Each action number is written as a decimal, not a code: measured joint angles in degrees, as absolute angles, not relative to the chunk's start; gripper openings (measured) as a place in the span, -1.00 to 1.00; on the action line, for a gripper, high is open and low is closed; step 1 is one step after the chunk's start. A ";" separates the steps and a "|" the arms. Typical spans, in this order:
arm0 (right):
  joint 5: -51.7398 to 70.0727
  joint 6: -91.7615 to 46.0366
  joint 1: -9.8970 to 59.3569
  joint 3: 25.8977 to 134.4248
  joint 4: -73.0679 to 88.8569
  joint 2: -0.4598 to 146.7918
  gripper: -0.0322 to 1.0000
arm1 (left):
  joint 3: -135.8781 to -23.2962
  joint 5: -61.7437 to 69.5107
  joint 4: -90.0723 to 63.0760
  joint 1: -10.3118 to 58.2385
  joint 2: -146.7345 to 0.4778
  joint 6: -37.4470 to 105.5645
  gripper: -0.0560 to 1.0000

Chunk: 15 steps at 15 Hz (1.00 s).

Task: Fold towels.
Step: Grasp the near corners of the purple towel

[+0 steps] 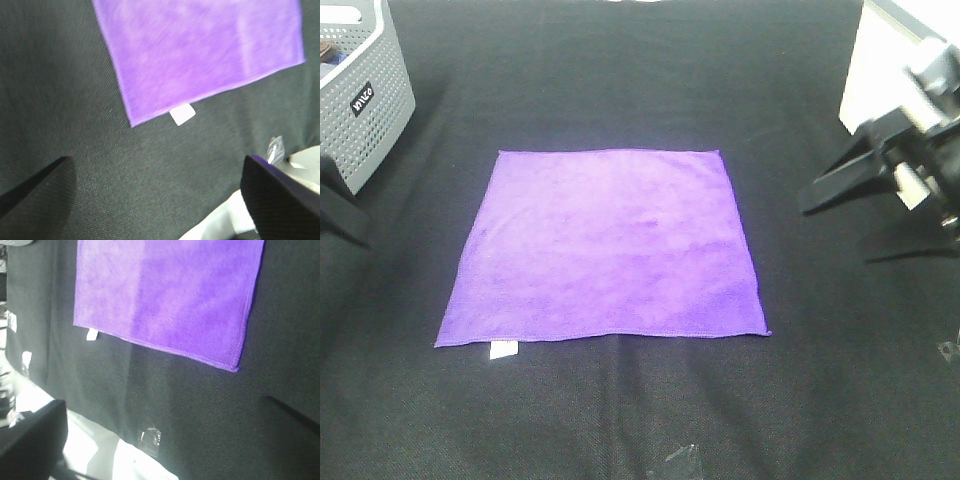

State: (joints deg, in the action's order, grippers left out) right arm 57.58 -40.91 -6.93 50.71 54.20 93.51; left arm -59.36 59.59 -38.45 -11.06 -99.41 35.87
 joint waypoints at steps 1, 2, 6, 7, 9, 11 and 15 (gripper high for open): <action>57.64 -41.65 -6.93 51.85 54.66 96.49 0.92 | -60.16 59.13 -38.56 -11.06 -102.39 35.98 0.69; 57.70 -42.69 -6.93 53.57 54.72 98.95 0.92 | -61.02 58.73 -39.48 -11.06 -104.62 36.50 0.69; 57.52 -45.03 -6.93 56.78 55.12 106.74 0.92 | -62.62 56.09 -42.57 -9.40 -112.59 39.76 0.69; 56.95 -45.55 -6.93 56.78 55.12 108.00 0.92 | -62.62 55.29 -42.80 -9.34 -113.96 39.94 0.69; 55.06 -46.87 -6.93 56.78 55.12 110.07 0.92 | -62.74 54.49 -43.83 -9.22 -116.48 40.45 0.69; 53.46 -47.44 -6.93 56.84 55.18 112.36 0.92 | -63.03 53.51 -43.83 -8.19 -118.20 40.74 0.68; 52.20 -49.05 -6.93 56.84 55.29 116.83 0.92 | -63.60 53.29 -44.29 -7.62 -119.18 41.02 0.67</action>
State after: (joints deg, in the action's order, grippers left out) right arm 52.20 -49.05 -6.93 56.84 55.29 116.83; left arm -63.60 53.29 -44.29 -7.62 -119.18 41.02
